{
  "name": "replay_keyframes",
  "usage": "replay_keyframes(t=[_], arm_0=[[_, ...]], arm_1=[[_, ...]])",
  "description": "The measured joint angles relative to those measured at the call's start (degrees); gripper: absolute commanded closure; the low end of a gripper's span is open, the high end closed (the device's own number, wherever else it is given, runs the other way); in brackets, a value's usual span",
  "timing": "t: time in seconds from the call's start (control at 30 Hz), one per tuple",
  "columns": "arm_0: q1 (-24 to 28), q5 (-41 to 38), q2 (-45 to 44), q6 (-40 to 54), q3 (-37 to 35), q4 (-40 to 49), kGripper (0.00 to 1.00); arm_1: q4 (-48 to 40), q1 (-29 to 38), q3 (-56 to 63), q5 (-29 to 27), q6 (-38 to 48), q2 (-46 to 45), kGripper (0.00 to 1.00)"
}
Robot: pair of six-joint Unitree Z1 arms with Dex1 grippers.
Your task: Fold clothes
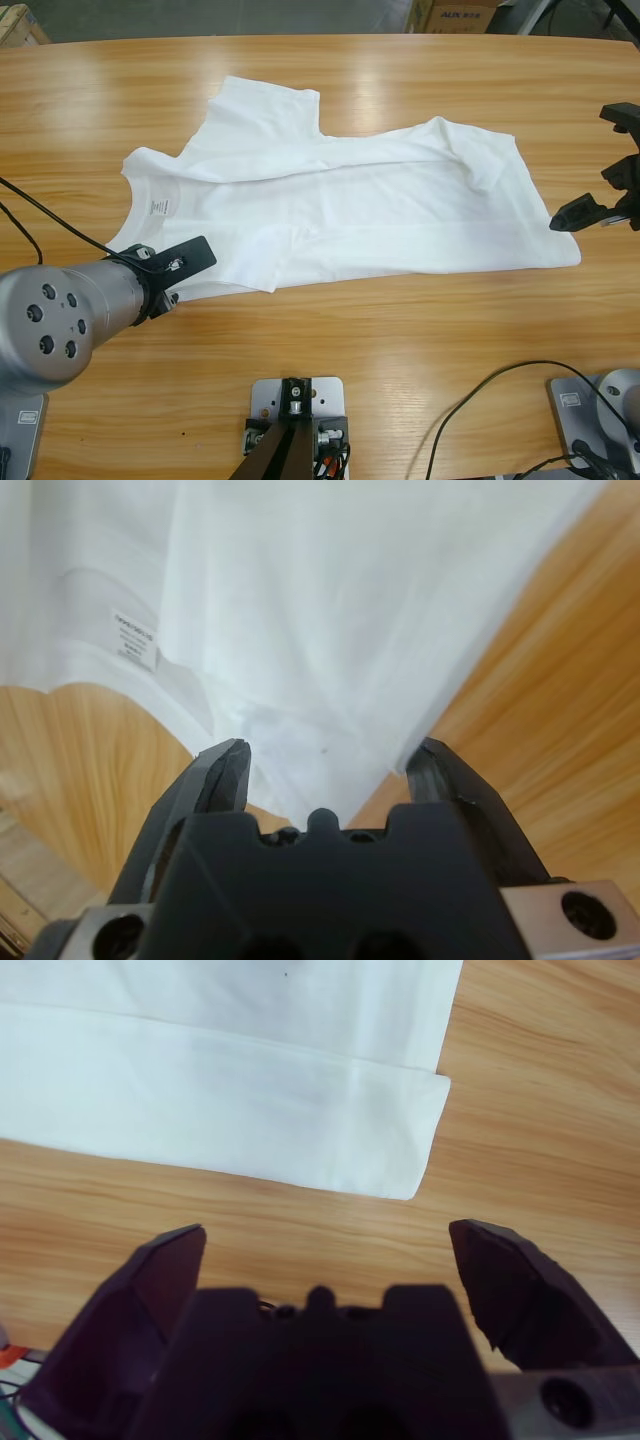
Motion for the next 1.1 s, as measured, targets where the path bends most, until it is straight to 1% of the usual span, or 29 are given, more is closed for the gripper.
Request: replay_keyframes(t=[0.03, 0.07, 0.3, 0.57, 0.83, 0.87, 0.9, 0.93, 1.0, 1.03, 1.1], arm_0=[[0.0, 0.2, 0.1, -0.1, 0.0, 0.0, 0.958], [0.0, 0.3, 0.2, -0.2, 0.0, 0.0, 1.000], [-0.2, 0.3, 0.7, -0.4, 0.1, 0.0, 1.000], [-0.5, 0.3, 0.7, 2.4, 0.4, 0.0, 1.000], [0.3, -0.7, 0.5, 8.4, 0.4, 3.2, 1.000], [0.3, -1.0, 0.4, 9.2, 0.4, 3.9, 0.978], [0.4, -1.4, 0.4, 9.9, 0.4, 4.4, 0.613], [0.4, -1.8, 0.4, 10.5, 0.4, 4.9, 0.335], [0.5, -2.4, 0.9, 11.3, 0.3, 5.4, 0.152], [0.5, -2.7, 1.3, 11.5, -0.1, 5.5, 0.083], [0.5, -3.0, 2.4, 11.5, -1.3, 5.6, 0.067]], arm_1=[[0.0, 0.0, 0.0, 0.0, 0.0, 0.0, 0.000], [0.0, 0.0, 0.0, 0.0, 0.0, 0.0, 0.000], [0.0, 0.0, 0.0, 0.0, 0.0, 0.6, 0.000], [0.0, 0.0, 0.0, 0.0, 0.0, 0.7, 0.000], [0.0, 0.0, 0.0, 0.0, 0.0, 0.7, 0.000], [0.0, 0.0, 0.0, 0.0, 0.0, 0.7, 0.000], [0.0, 0.0, 0.0, 0.0, 0.0, 0.7, 0.000], [0.0, 0.0, 0.0, 0.0, 0.0, 0.7, 0.000], [0.0, 0.0, 0.0, 0.0, 0.0, 0.7, 0.000], [0.0, 0.0, 0.0, 0.0, 0.0, 0.7, 0.000], [0.0, 0.0, 0.0, 0.0, 0.0, 0.7, 0.000]])
